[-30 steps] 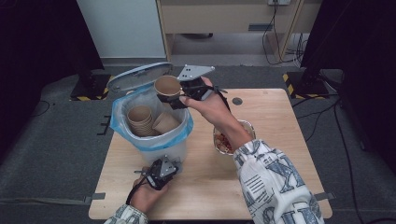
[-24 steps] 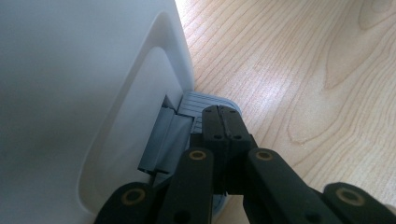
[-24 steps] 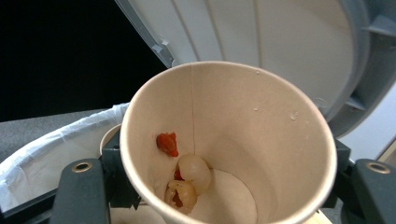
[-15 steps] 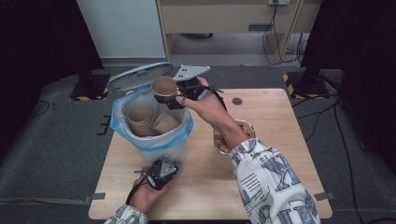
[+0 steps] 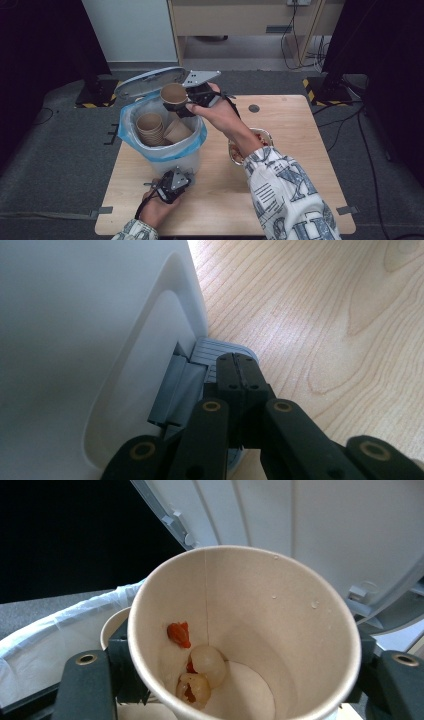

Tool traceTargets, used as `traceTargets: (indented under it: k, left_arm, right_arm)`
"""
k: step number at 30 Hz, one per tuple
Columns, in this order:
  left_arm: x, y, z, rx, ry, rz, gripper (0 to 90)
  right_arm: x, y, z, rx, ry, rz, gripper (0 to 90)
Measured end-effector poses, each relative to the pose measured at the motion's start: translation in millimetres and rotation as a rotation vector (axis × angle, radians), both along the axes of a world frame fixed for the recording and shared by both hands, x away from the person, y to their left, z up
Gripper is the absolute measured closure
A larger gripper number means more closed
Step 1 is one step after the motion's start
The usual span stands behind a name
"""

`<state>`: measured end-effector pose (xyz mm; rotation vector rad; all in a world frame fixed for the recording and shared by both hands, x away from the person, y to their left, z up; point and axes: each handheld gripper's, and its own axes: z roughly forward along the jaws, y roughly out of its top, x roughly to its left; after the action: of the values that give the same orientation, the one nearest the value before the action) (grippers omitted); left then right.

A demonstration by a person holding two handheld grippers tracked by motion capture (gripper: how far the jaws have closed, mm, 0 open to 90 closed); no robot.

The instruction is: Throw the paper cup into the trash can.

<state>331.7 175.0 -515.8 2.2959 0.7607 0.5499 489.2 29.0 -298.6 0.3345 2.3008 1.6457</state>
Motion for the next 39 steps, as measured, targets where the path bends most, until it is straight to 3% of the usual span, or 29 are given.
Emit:
traceTargets:
  k: [20,29,39]
  left_arm:
    - [0.1,0.2,0.0,-0.001,0.000,0.000,89.7]
    - [0.1,0.1,-0.1,-0.002,0.000,0.001,89.7]
    - [0.2,0.2,0.0,-0.003,0.001,0.001,89.7]
  right_arm:
    - [3.0,11.7,-1.1,-0.058,-0.014,0.010,28.2]
    - [1.5,18.0,-8.8,-0.112,-0.038,0.005,14.2]
    - [1.1,9.4,-7.4,-0.080,-0.017,-0.014,13.8]
